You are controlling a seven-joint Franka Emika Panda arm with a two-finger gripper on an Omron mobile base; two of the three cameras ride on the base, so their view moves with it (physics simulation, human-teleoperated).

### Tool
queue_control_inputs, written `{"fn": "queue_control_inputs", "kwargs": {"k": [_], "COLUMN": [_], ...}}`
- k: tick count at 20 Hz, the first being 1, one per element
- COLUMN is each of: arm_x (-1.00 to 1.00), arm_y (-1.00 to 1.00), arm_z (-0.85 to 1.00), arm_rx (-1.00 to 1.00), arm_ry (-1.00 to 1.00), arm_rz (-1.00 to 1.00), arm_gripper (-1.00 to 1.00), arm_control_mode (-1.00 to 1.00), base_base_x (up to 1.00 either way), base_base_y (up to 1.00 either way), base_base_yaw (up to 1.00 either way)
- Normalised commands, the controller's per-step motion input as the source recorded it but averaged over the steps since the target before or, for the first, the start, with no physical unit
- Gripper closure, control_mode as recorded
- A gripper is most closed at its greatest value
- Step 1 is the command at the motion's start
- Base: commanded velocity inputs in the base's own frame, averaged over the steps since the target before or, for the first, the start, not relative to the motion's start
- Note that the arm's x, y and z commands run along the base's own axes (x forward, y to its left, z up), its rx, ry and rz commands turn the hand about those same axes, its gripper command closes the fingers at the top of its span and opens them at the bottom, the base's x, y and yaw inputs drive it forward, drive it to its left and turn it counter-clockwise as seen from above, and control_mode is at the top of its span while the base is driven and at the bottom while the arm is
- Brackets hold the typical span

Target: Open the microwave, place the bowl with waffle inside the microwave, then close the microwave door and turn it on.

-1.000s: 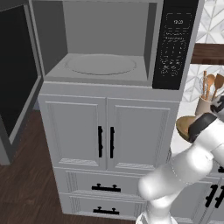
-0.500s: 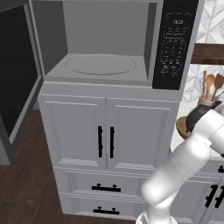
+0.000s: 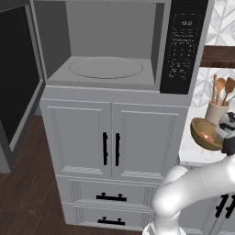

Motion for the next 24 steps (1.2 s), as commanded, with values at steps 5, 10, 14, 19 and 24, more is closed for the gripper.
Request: {"fn": "queue_control_inputs", "kwargs": {"k": [5, 10, 14, 19, 24], "arm_x": [0.0, 0.0, -0.06, -0.25, -0.49], "arm_y": [0.22, 0.35, 0.32, 0.0, -0.11], "arm_z": [-0.12, -0.12, -0.08, 0.0, 0.32], "arm_rx": [-0.05, -0.08, -0.06, 0.0, 0.0], "arm_ry": [0.0, 0.0, 0.0, 0.0, -0.02], "arm_rz": [0.0, 0.0, 0.0, 0.0, -0.03], "arm_gripper": [1.0, 1.0, 1.0, 1.0, 1.0], "arm_control_mode": [-1.0, -1.0, -1.0, -1.0, -1.0], "base_base_x": [0.0, 0.0, 0.0, 0.0, 0.0], "base_base_y": [0.0, 0.0, 0.0, 0.0, 0.0], "base_base_yaw": [0.0, 0.0, 0.0, 0.0, 0.0]}}
